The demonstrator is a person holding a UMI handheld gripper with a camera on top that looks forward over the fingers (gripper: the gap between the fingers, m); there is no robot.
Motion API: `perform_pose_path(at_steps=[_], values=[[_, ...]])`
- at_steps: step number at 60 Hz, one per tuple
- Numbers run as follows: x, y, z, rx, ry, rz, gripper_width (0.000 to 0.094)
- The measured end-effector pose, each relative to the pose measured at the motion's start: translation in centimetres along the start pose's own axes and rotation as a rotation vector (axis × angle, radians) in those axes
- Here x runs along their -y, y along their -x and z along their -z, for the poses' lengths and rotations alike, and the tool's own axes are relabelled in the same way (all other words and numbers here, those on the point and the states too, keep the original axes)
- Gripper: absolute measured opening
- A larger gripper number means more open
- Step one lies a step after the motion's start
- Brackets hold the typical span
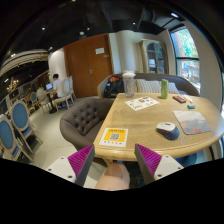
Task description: Arrange mouse
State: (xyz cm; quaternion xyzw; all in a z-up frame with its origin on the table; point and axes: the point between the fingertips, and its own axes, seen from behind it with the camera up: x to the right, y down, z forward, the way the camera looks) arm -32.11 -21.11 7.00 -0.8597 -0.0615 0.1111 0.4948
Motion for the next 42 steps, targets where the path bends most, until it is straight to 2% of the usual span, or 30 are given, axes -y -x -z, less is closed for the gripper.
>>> perform_pose_path(at_steps=[7, 19, 34, 42], values=[[0.6, -1.6, -0.7, -0.02, -0.023, 0.004, 0.0833], [0.4, -8.4, -2.8, -0.082, -0.012, -0.025, 0.0832], [0.8, -20.7, -5.4, -0.262, -0.028, -0.009, 0.0826], [0.3, -24.5, -8.8, -0.287, 0.005, 0.038, 0.0819]])
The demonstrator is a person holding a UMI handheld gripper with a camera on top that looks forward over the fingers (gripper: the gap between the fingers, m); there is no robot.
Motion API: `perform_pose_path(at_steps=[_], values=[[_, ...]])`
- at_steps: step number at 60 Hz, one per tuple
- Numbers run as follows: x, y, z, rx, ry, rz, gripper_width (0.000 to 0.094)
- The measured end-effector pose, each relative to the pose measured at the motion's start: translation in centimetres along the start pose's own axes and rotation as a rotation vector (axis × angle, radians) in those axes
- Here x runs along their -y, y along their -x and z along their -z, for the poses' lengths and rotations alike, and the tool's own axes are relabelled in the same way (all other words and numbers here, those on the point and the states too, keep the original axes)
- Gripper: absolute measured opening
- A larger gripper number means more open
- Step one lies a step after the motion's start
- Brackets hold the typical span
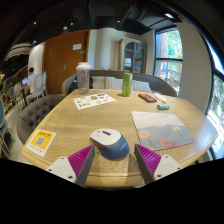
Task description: Arrange mouse
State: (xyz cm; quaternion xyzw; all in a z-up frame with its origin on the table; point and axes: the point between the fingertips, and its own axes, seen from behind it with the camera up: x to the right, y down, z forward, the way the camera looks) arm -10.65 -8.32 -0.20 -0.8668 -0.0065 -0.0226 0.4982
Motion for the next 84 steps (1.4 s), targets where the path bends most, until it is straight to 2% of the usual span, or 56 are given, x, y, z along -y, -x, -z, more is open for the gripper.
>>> perform_pose_path(at_steps=[3, 9, 16, 20, 24, 35, 43, 46, 52, 59, 64, 70, 73, 78, 84], values=[[-0.1, -0.4, -1.4, 0.003, 0.017, 0.01, 0.0822], [0.9, 0.8, -3.4, 0.072, 0.025, -0.037, 0.0794], [1.9, 0.6, -5.2, 0.076, 0.037, -0.038, 0.0784], [2.4, 0.4, -6.0, 0.071, 0.043, -0.045, 0.073], [2.7, 0.4, -6.9, 0.061, 0.049, -0.05, 0.0625], [2.7, 0.4, -6.7, 0.038, 0.022, -0.049, 0.0579], [2.7, 0.8, -6.3, 0.035, -0.006, 0.0, 0.0436], [3.0, 1.5, -5.9, 0.064, -0.008, 0.003, 0.0422], [6.8, 1.7, -3.6, 0.098, -0.109, 0.001, 0.0402], [14.2, -2.5, 0.1, 0.041, -0.276, 0.024, 0.0401], [17.3, -7.9, 1.2, -0.037, -0.332, -0.009, 0.04], [16.8, -15.1, -0.3, -0.136, -0.308, -0.042, 0.04], [15.1, -18.0, -2.0, -0.146, -0.293, -0.044, 0.0399], [11.7, -20.8, -5.2, -0.142, -0.157, -0.114, 0.04], [8.1, -21.4, -7.8, -0.109, -0.086, -0.099, 0.0399]])
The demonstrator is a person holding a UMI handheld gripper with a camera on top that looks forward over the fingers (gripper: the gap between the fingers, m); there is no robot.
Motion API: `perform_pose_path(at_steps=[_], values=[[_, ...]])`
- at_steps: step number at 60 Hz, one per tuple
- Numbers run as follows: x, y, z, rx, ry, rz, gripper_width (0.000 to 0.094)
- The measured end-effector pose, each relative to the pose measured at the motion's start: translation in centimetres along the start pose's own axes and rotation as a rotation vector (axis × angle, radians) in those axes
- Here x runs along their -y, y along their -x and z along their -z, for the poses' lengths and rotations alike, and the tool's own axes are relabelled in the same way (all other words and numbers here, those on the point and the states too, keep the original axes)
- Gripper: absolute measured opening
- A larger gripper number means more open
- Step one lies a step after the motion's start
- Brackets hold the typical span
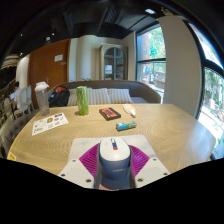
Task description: Arrange mouse
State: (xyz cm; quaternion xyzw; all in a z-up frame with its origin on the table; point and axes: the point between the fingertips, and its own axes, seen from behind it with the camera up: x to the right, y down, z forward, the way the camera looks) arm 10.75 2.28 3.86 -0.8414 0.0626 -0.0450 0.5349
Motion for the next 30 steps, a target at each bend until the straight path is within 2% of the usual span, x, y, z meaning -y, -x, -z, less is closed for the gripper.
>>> perform_pose_path(at_steps=[9, 13, 16, 20, 30], values=[[-3.0, 1.3, -1.1, 0.044, 0.084, 0.029, 0.0403], [-2.8, 1.1, -1.5, 0.039, 0.089, 0.019, 0.0404], [-3.6, 0.5, -1.7, 0.019, 0.125, 0.023, 0.0406], [-4.4, -0.1, -1.8, 0.006, 0.162, 0.001, 0.0439], [-4.7, 0.3, -1.8, 0.028, 0.175, -0.003, 0.0518]])
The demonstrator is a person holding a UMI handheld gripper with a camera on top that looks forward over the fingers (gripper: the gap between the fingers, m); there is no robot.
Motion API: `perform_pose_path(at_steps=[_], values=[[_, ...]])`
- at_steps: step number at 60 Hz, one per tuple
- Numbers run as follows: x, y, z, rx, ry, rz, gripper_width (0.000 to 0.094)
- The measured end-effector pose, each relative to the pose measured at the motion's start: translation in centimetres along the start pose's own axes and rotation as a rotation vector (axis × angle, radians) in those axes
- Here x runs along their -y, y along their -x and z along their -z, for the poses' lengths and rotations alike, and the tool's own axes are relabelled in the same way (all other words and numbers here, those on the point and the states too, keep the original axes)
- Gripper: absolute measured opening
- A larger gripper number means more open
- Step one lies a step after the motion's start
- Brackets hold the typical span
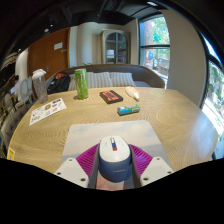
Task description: Arrange mouse
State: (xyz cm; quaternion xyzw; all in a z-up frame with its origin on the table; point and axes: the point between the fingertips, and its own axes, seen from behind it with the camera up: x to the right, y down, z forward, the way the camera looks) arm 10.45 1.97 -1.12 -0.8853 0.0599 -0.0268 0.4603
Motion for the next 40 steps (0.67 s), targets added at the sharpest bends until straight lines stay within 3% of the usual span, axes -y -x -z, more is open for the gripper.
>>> perform_pose_path(at_steps=[8, 15, 28, 40], values=[[0.4, -0.1, 0.8, 0.001, -0.002, -0.028, 0.0637], [1.8, -0.4, 3.5, 0.018, -0.057, -0.018, 0.0854], [2.6, -1.6, 11.4, 0.042, -0.151, -0.053, 0.0848], [-1.0, -2.9, 17.3, 0.059, -0.2, -0.046, 0.0843]])
